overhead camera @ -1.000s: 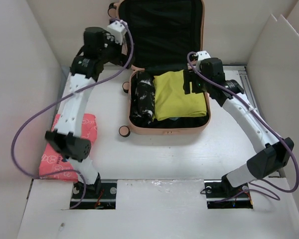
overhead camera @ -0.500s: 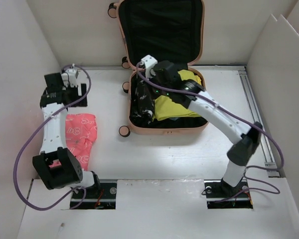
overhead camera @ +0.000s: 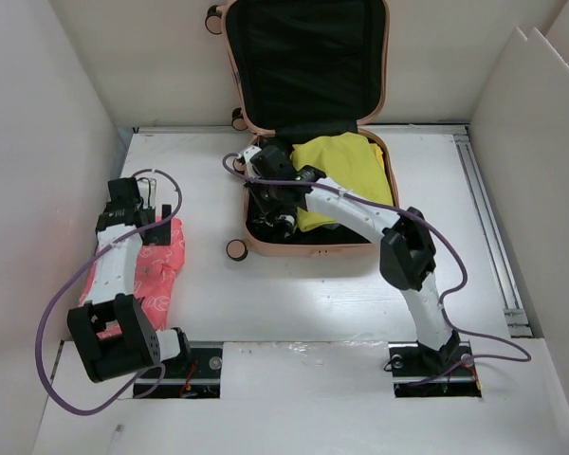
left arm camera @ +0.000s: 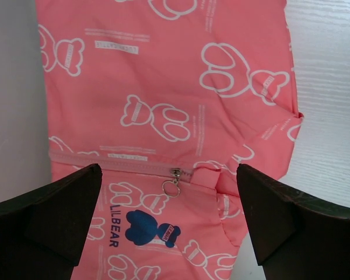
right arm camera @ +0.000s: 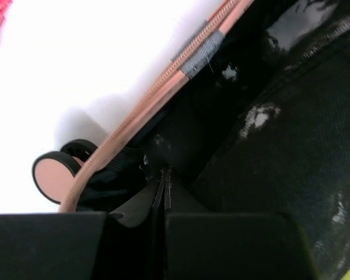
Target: Pack the luggage
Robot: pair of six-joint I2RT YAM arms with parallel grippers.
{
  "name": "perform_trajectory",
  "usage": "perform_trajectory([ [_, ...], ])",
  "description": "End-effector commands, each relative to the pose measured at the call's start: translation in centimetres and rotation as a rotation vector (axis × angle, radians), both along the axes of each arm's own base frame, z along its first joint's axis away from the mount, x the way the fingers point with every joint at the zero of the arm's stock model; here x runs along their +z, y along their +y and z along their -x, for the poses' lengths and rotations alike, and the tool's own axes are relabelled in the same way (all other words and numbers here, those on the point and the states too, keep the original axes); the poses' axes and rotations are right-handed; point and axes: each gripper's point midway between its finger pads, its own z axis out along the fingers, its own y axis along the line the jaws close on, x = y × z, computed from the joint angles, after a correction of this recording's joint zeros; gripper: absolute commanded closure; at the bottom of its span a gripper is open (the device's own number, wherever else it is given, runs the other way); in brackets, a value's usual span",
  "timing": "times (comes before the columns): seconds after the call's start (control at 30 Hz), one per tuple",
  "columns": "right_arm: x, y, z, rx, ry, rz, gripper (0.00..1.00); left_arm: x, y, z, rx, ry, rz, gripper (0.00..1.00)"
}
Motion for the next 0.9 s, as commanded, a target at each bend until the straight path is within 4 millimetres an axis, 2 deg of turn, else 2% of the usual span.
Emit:
perform_trajectory([
  [0.0, -0.8, 0.7, -0.4, -0.003, 0.016, -0.021, 1.00, 1.1, 1.2, -0.2, 0.047, -0.052, -0.059, 0.00],
  [0.07, -3.4, 0.9, 0.2, 0.011, 0.071, -0.004, 1.00, 0.5, 2.3, 0.5, 0.073, -0.017, -0.091, 0.00],
  [0.13, -4.6, 0.7, 0.7, 0.019, 0.093, 0.006, 1.00, -0.7, 3.7, 0.9, 0.098, 0.019, -0.044, 0.00],
  [0.17, -5.2, 0.7, 1.0, 0.027, 0.105, 0.006, 1.00, -0.9, 6.5, 2.0, 0.189, 0.022, -0.021, 0.00],
  [0.2, -5.8, 0.5, 1.4, 0.033, 0.121, 0.012, 1.00, -1.2, 7.0, 2.1, 0.189, 0.029, 0.027, 0.00],
  [0.23, -5.8, 0.7, 1.6, 0.046, 0.132, 0.003, 1.00, -0.3, 8.2, 1.7, 0.203, 0.013, 0.042, 0.00],
  [0.27, -5.6, 1.1, 1.6, 0.055, 0.131, -0.011, 1.00, -1.0, 8.8, 1.9, 0.209, 0.041, 0.076, 0.00],
  [0.3, -4.0, 1.4, 1.6, 0.064, 0.110, -0.043, 1.00, -1.1, 9.3, 2.4, 0.221, 0.057, 0.095, 0.00],
  [0.33, -2.8, 1.7, 1.5, 0.082, 0.092, -0.060, 1.00, -1.1, 9.3, 2.1, 0.204, 0.056, 0.095, 0.00],
  [0.4, -0.5, 2.1, 1.0, 0.096, 0.044, -0.093, 0.94, -1.5, 9.4, 1.9, 0.179, 0.058, 0.094, 0.00],
  [0.43, 1.5, 2.2, 0.8, 0.108, 0.012, -0.108, 0.91, -1.4, 9.5, 1.7, 0.179, 0.049, 0.088, 0.00],
  [0.5, 2.6, 2.2, 1.0, 0.121, 0.004, -0.116, 0.83, -3.1, 9.1, 1.9, 0.174, 0.081, 0.137, 0.00],
  [0.53, 3.9, 1.9, 1.2, 0.131, -0.016, -0.121, 0.80, -3.5, 8.8, 1.3, 0.144, 0.073, 0.162, 0.00],
  [0.63, 5.4, 1.8, 1.7, 0.153, -0.026, -0.139, 0.67, -5.5, 10.0, 1.2, 0.167, 0.095, 0.231, 0.00],
  [0.67, 6.2, 1.8, 1.9, 0.160, -0.033, -0.154, 0.65, -5.9, 10.1, 1.0, 0.168, 0.088, 0.265, 0.00],
  [0.7, 6.3, 1.8, 1.9, 0.160, -0.033, -0.154, 0.63, -5.8, 10.7, 0.6, 0.176, 0.080, 0.287, 0.00],
  [0.73, 6.9, 1.6, 2.2, 0.160, -0.035, -0.156, 0.62, -7.1, 11.5, 0.8, 0.188, 0.098, 0.319, 0.00],
  [0.8, 7.5, 1.4, 2.5, 0.168, -0.033, -0.162, 0.60, -7.4, 11.9, 0.2, 0.173, 0.101, 0.353, 0.00],
  [0.87, 8.5, 1.1, 2.8, 0.168, -0.042, -0.170, 0.60, -8.8, 11.4, 0.2, 0.144, 0.132, 0.390, 0.00],
])
